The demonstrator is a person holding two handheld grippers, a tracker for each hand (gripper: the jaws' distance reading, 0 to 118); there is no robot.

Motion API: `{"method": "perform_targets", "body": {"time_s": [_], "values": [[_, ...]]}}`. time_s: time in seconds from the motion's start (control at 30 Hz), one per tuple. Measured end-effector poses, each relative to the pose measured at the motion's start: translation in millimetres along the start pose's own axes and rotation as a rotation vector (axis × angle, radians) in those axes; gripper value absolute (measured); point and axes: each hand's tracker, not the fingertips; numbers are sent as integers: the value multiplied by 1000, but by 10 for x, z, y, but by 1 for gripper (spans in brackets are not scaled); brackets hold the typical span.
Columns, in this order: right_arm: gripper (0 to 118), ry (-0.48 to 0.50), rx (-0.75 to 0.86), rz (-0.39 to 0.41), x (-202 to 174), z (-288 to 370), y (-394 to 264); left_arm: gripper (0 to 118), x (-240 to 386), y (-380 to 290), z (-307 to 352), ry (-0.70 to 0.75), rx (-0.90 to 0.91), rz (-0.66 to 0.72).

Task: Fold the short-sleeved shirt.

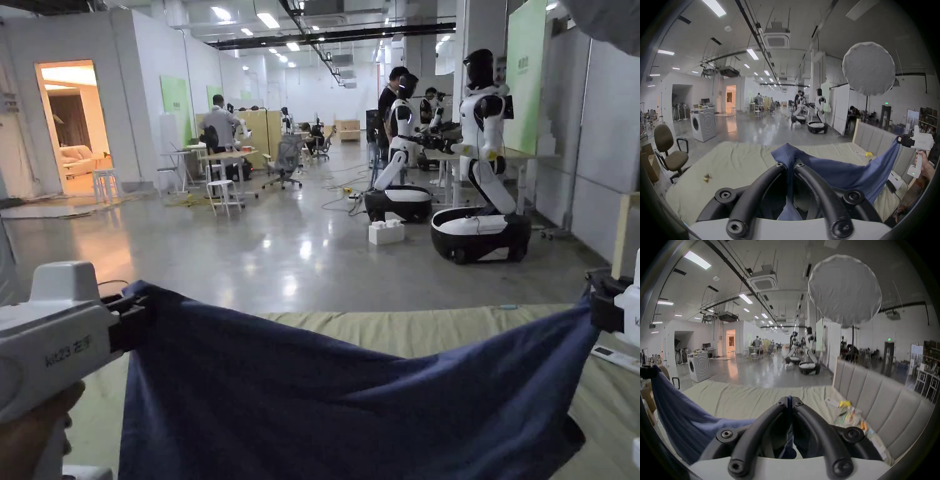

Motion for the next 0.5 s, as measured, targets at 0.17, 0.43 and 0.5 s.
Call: {"method": "perform_targets", "body": {"time_s": [0.17,0.43,0.5], "values": [[4,-18,110,7,2,102,573,7,-21,414,213,56,115,-18],[4,-23,170,60,29,23,936,7,-83,901,226,118,191,-16],[4,-36,183,63,78,-70,986,7,-105,963,141,130,193,-20]]}}
